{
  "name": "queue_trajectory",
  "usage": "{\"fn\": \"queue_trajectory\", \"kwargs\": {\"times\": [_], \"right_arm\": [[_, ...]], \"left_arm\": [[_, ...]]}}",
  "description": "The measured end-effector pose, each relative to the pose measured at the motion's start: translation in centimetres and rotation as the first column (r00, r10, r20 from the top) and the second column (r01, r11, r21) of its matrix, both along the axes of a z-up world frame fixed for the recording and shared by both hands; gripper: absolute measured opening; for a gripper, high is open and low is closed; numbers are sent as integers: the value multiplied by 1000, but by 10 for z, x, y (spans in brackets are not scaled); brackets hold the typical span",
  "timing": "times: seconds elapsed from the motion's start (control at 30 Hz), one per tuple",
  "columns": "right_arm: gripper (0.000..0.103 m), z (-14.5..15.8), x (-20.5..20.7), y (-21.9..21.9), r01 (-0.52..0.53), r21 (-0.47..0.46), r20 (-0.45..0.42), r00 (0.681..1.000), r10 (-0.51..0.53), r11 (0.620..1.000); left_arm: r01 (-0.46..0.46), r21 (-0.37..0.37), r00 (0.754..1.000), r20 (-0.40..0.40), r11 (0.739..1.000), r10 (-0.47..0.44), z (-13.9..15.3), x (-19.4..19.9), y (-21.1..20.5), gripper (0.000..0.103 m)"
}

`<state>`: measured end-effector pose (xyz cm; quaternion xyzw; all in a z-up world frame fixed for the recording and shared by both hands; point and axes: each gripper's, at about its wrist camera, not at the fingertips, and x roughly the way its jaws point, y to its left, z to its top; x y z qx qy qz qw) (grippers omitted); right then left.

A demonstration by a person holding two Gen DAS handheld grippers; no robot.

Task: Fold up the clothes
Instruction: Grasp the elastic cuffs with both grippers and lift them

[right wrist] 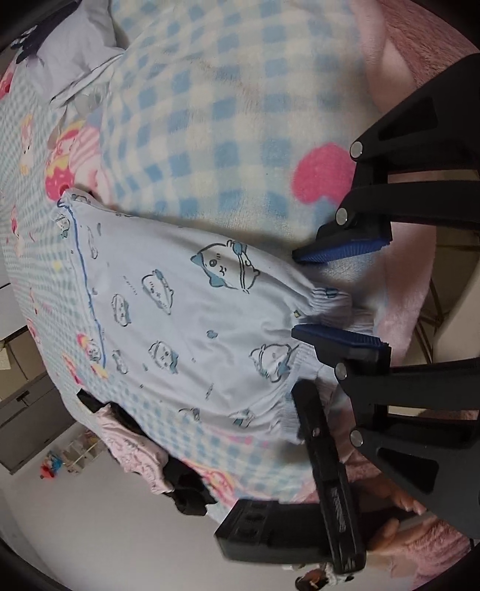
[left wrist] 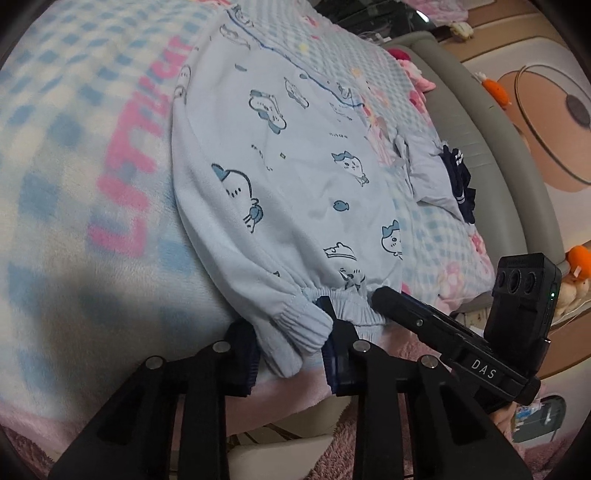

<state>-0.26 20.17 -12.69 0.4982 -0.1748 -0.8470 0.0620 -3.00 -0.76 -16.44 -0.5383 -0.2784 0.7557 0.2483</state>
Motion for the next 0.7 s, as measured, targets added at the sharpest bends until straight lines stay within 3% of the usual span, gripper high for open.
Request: {"fn": "queue_trajectory", "kwargs": {"times": [0.17,0.27,0.37,0.6,0.7], "right_arm": [[47,-16,-15,0,18,-15,20,1000,-18,1000],[34,-9,-11,2,12,-29,7,1000,-12,1000],[30,1,-2,-2,-67,-19,-12,998,67,998],[29,17,2,-6,-113,-91,-43,993,109,990],[30,-3,-6,-9,-109,-95,14,994,111,989]], "left_arm": [[-20,33,1000,16,999,20,-5,-7,-3,28],[-22,19,999,-23,1000,22,3,-4,-2,24],[-28,37,999,-35,999,29,6,0,-8,25],[-71,145,997,44,987,65,-10,4,-31,27],[-59,145,998,38,988,54,-8,3,-29,29]]}}
